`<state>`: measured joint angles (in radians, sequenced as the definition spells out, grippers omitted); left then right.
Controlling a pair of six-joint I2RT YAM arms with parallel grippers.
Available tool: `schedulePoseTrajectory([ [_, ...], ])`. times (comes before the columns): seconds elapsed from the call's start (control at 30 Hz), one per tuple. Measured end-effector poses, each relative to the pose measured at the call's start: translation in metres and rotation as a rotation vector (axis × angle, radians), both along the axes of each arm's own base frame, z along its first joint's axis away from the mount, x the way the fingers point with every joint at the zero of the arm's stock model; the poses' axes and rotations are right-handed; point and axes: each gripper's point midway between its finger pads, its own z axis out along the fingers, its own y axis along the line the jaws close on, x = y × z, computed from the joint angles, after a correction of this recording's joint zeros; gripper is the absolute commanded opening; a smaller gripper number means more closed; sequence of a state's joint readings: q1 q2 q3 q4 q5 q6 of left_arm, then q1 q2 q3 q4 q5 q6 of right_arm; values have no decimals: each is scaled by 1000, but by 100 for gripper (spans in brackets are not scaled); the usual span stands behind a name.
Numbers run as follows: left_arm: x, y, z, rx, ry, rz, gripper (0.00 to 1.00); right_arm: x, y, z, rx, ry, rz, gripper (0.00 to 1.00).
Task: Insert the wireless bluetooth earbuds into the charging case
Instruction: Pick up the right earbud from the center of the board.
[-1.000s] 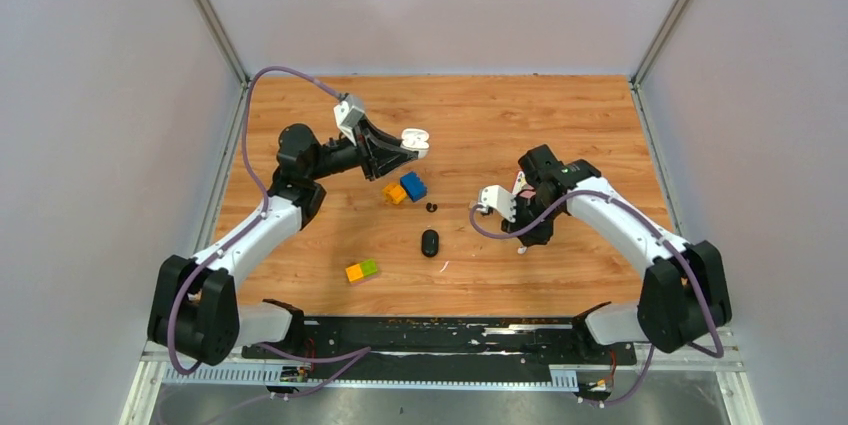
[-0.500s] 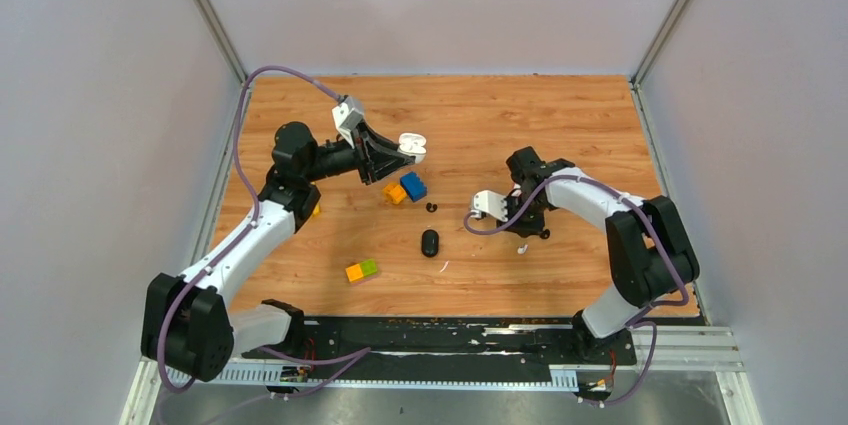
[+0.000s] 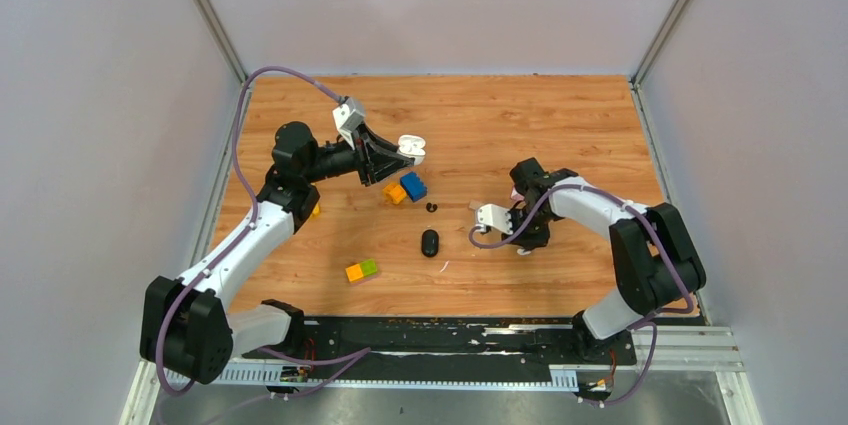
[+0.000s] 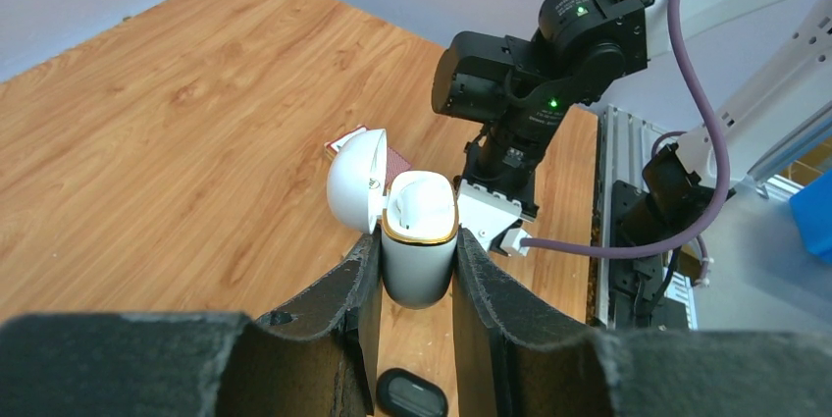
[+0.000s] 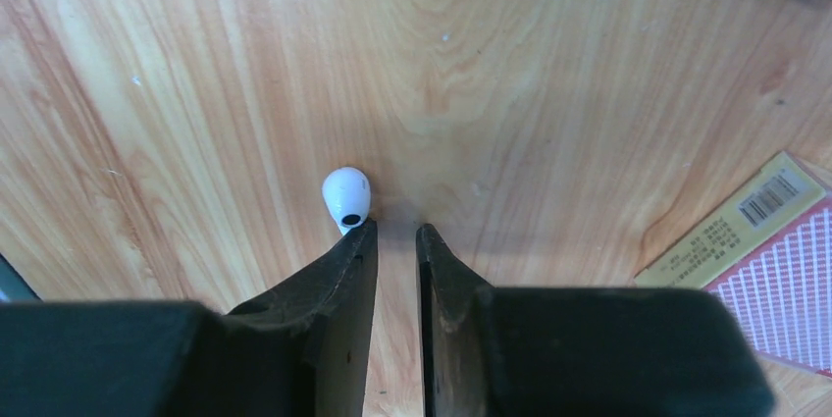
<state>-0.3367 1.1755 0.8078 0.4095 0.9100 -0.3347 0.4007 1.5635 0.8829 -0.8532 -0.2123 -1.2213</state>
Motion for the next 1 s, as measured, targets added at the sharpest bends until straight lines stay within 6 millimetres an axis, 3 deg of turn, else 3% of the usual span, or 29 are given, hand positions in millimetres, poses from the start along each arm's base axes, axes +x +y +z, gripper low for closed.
schedulePoseTrajectory([
  [0.33, 1, 0, 0, 0, 0, 4, 0, -17, 14, 0, 25, 40, 35, 30],
  [0.7, 2, 1, 0, 0, 1, 12, 0, -22, 24, 1, 64, 66, 4, 37],
  [1.0, 3, 1, 0, 1, -1, 15, 0, -18, 40, 1, 78, 74, 28, 33],
])
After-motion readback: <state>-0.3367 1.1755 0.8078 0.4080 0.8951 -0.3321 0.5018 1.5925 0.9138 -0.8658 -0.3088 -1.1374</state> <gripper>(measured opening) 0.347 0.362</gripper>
